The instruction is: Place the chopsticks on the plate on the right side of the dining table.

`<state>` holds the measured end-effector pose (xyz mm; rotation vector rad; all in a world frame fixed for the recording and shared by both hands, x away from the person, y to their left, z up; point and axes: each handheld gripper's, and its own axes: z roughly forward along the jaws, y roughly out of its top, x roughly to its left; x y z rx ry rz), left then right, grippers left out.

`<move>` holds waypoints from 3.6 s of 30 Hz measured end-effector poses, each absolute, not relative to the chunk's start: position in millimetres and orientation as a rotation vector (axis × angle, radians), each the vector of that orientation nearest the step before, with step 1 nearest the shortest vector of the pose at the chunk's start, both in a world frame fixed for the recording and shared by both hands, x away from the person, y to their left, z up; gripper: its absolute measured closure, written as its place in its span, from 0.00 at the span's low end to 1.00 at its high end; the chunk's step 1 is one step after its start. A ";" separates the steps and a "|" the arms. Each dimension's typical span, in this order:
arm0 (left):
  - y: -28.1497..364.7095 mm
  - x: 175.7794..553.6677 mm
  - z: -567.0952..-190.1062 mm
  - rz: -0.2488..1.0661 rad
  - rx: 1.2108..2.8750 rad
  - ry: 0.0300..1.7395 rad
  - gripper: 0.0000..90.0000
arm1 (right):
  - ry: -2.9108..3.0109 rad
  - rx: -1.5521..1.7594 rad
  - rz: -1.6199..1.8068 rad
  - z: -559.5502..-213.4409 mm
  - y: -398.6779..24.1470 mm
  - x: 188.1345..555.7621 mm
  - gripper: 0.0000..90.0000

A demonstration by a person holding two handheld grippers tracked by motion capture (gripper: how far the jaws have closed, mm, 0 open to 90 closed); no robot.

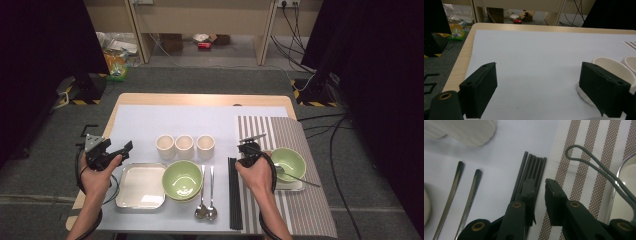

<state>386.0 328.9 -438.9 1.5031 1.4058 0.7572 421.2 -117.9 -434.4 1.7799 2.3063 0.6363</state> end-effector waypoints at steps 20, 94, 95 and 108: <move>332.6 385.1 -435.5 0.767 1.490 1.405 0.16 | 2.342 1.803 0.484 -447.6 -105.4 427.9 0.89; 332.2 383.8 -434.7 0.776 1.492 1.402 0.16 | 2.358 1.991 0.257 -439.3 -140.3 355.0 0.87; 332.2 383.8 -434.8 0.776 1.492 1.402 0.16 | 2.351 1.995 0.244 -440.5 -140.1 353.4 0.87; 332.3 383.8 -434.4 0.775 1.491 1.401 0.16 | 2.249 2.079 0.247 -445.1 -140.8 355.4 0.95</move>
